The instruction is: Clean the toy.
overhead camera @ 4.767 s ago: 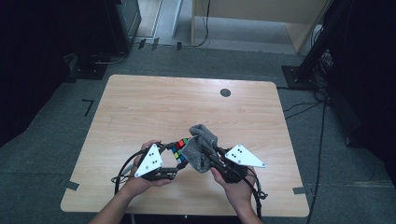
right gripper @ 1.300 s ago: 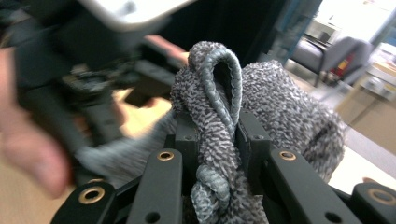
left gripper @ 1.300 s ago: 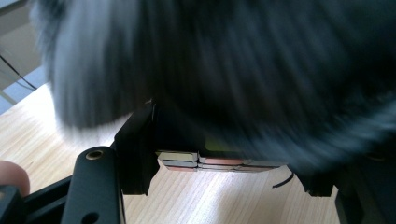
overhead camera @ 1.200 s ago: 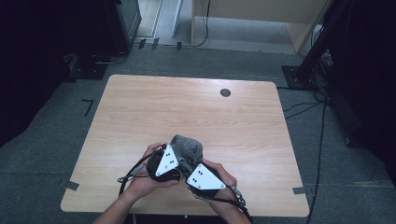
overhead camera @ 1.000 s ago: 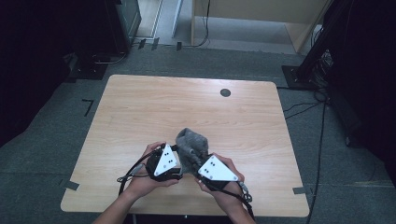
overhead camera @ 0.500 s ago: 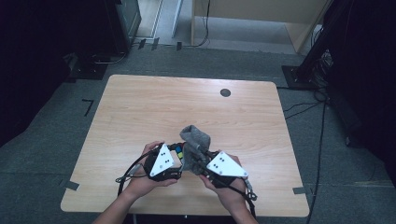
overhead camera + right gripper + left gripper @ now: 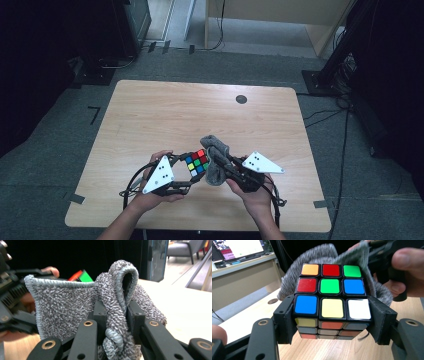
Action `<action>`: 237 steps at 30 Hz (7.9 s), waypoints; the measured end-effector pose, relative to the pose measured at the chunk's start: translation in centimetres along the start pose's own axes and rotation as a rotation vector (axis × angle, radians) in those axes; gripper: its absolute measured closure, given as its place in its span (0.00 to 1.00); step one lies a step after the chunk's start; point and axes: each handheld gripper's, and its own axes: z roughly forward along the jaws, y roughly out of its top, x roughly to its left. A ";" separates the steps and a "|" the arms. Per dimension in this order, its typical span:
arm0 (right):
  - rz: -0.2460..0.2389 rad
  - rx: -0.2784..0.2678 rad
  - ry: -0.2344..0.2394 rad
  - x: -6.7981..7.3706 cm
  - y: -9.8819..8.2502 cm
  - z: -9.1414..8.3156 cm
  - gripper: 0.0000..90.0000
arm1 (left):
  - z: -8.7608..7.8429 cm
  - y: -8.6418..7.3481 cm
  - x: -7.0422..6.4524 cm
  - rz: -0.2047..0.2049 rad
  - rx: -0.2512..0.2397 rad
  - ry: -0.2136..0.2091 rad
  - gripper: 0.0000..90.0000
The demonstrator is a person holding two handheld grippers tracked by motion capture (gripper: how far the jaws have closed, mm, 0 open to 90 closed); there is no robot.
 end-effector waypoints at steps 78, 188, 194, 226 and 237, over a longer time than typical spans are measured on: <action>-0.317 -0.053 -0.033 2.8 -2.0 2.1 0.78 | -2.0 -0.3 3.4 -0.300 -0.159 0.012 0.38; -0.259 0.001 -0.079 0.3 -2.0 1.9 0.38 | -0.9 -1.3 4.6 -0.379 -0.058 -0.032 0.29; -0.109 0.021 0.030 -0.1 -0.7 0.9 0.38 | -0.4 -1.7 3.8 -0.243 0.012 -0.042 0.28; 0.205 0.238 0.232 1.0 -0.3 2.4 0.38 | 0.9 -2.1 0.0 0.169 0.071 0.045 0.25; 0.266 0.269 0.218 1.1 -0.6 2.9 0.38 | 1.3 -2.4 -0.9 0.261 0.098 0.106 0.33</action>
